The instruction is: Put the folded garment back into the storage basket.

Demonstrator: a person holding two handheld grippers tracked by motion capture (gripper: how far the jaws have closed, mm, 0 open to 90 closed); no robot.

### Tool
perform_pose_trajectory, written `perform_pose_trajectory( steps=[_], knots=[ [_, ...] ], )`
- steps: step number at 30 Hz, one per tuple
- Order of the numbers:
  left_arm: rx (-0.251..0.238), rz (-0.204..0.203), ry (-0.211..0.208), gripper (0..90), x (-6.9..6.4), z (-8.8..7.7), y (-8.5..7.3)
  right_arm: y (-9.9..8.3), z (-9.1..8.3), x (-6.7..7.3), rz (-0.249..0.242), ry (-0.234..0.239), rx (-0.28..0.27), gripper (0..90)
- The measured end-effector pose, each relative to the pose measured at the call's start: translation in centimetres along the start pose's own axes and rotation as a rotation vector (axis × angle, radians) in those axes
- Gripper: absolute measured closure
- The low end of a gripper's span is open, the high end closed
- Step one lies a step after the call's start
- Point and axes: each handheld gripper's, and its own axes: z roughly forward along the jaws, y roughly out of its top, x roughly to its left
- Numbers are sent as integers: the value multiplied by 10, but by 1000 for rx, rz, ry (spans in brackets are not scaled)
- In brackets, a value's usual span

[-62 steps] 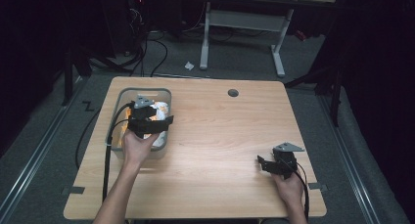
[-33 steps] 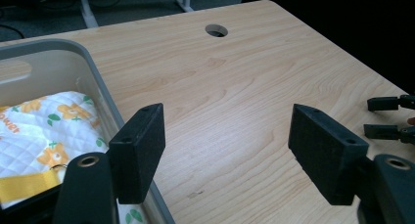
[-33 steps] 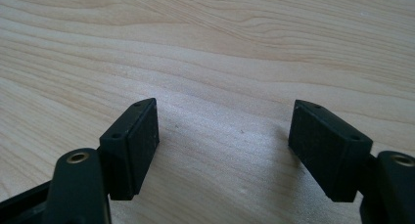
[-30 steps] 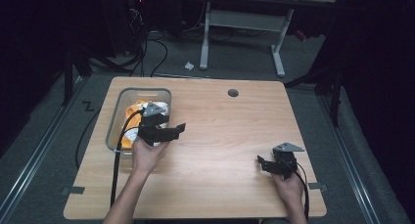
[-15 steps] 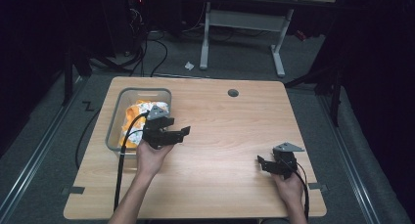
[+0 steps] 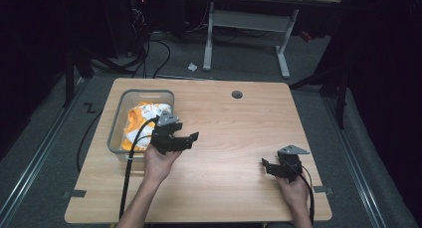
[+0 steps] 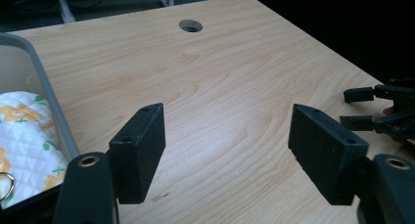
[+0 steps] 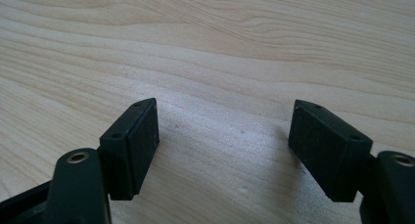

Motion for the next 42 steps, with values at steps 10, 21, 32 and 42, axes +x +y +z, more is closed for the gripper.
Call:
perform_pose_trajectory(
  steps=[10,21,32,42],
  knots=[
    [20,20,-10,301,-8,7,-4,0,0,0,0,0,0,273],
    [30,21,-30,301,-14,13,-7,0,0,0,-3,1,-1,274],
    [42,17,-45,301,-18,19,-10,0,0,0,-3,1,-1,274],
    [52,21,-51,301,-21,26,-11,0,0,0,-3,1,-1,273]
  ],
)
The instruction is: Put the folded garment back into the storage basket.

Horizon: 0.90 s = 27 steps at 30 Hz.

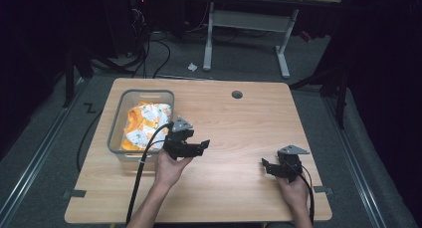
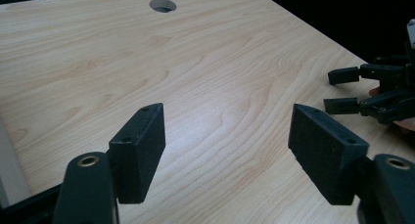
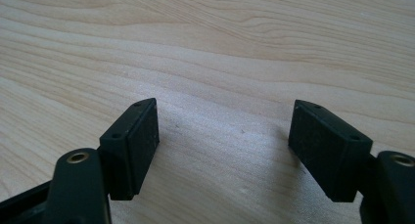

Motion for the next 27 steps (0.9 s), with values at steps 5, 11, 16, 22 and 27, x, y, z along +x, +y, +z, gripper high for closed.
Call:
perform_pose_trajectory(
  steps=[5,11,16,22,27],
  knots=[
    [8,0,-1,301,-1,4,-1,0,0,0,0,0,0,273],
    [11,-2,-7,302,-2,9,-3,0,0,0,0,0,0,273],
    [24,-16,-12,303,-1,13,-9,0,0,0,0,0,0,274],
    [28,-18,-14,304,-3,17,-13,0,0,0,0,0,0,273],
    [38,-22,-14,304,-2,22,-16,0,0,0,0,0,0,273]
  ],
)
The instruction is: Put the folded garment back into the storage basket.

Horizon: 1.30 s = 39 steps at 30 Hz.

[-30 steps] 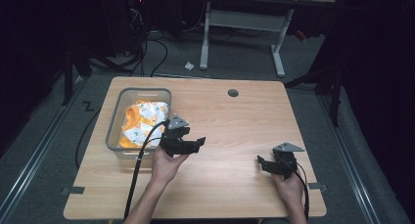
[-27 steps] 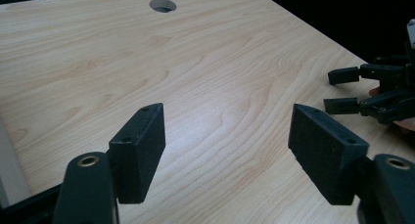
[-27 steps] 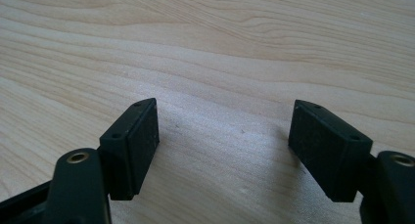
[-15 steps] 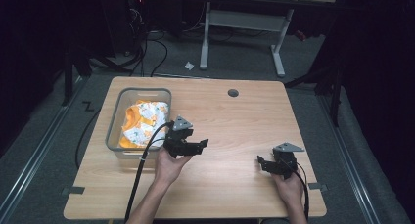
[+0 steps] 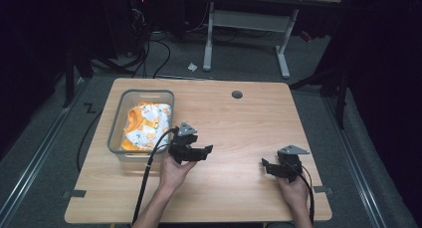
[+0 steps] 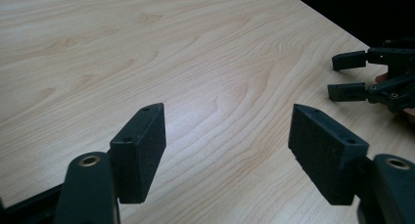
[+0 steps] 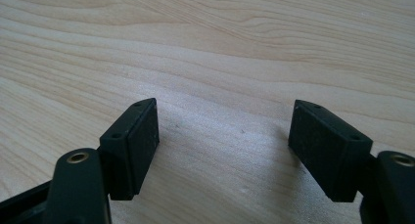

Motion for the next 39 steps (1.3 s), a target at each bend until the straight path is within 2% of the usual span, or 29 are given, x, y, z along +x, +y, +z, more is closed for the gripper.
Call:
perform_pose_trajectory(
  steps=[9,17,23,31,39],
  knots=[
    [17,-9,-6,305,1,10,-3,0,0,0,1,0,0,274],
    [40,2,-1,306,0,20,-6,0,0,0,0,0,0,273],
    [62,10,12,307,1,26,-8,0,0,0,1,-1,0,274],
    [71,-17,33,308,7,35,-15,0,0,0,1,-1,0,274],
    [77,-12,58,308,9,40,-18,0,0,0,1,-1,0,273]
  ],
)
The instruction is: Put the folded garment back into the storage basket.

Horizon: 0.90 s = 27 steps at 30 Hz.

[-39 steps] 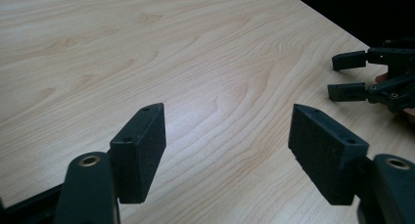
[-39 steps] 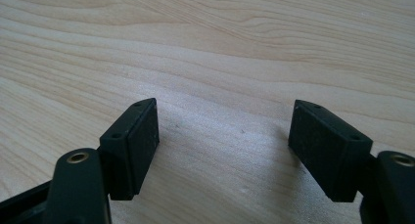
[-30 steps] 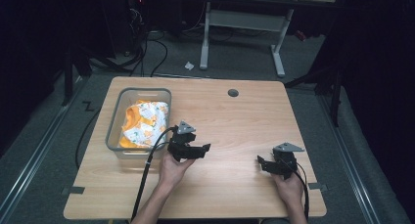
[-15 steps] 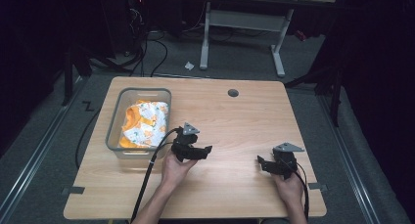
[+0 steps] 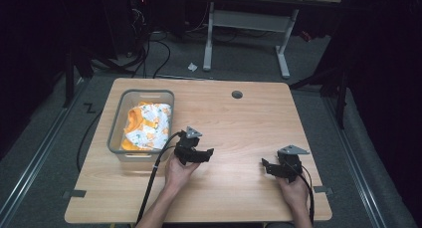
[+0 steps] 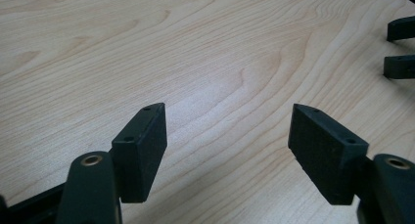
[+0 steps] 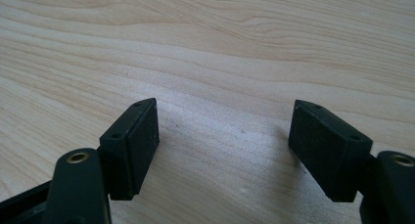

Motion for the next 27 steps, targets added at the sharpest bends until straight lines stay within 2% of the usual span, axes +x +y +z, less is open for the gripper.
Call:
perform_pose_trajectory(
  steps=[18,24,27],
  knots=[
    [16,10,53,308,3,13,-5,0,0,0,1,0,1,273],
    [40,16,75,309,6,19,-10,0,0,0,1,0,1,273],
    [65,41,102,309,5,25,-16,0,0,0,1,0,1,274]
  ],
)
